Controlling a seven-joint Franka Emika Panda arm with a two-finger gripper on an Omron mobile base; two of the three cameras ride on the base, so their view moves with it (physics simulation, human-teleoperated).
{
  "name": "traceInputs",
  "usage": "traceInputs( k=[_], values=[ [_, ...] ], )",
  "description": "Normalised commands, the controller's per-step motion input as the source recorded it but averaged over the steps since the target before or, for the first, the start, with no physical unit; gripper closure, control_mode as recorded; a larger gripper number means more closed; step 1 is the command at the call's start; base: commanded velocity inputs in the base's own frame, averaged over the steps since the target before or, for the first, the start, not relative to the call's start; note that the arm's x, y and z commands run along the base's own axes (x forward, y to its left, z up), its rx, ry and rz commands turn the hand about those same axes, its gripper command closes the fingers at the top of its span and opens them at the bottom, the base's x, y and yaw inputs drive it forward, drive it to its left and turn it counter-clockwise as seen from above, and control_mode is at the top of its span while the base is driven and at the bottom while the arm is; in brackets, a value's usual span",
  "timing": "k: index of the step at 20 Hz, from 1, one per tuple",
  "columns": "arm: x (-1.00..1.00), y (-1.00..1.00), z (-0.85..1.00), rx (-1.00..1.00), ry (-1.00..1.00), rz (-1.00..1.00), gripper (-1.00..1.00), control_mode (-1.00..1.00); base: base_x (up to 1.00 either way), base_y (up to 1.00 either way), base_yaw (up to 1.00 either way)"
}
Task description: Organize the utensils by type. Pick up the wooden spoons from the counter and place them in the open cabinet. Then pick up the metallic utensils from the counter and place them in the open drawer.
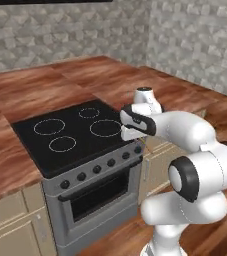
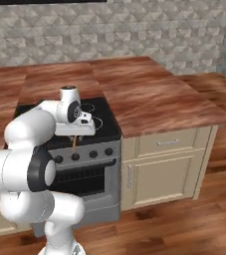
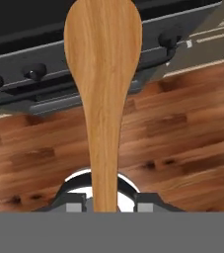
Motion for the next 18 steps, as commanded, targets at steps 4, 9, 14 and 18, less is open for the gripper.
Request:
traceInputs(
  k=[4,9,14,18],
  values=[
    [0.00,0.00,0.00,0.00,0.00,0.00,1.00,1.00,0.08,-0.22,-0.87],
    [0.00,0.00,0.00,0.00,0.00,0.00,1.00,1.00,0.04,-0.05,-0.99],
    [0.00,0.00,0.00,0.00,0.00,0.00,1.00,1.00,0.02,0.00,-1.00],
    [0.00,0.00,0.00,0.00,0.00,0.00,1.00,1.00,0.01,0.00,-1.00]
  ],
)
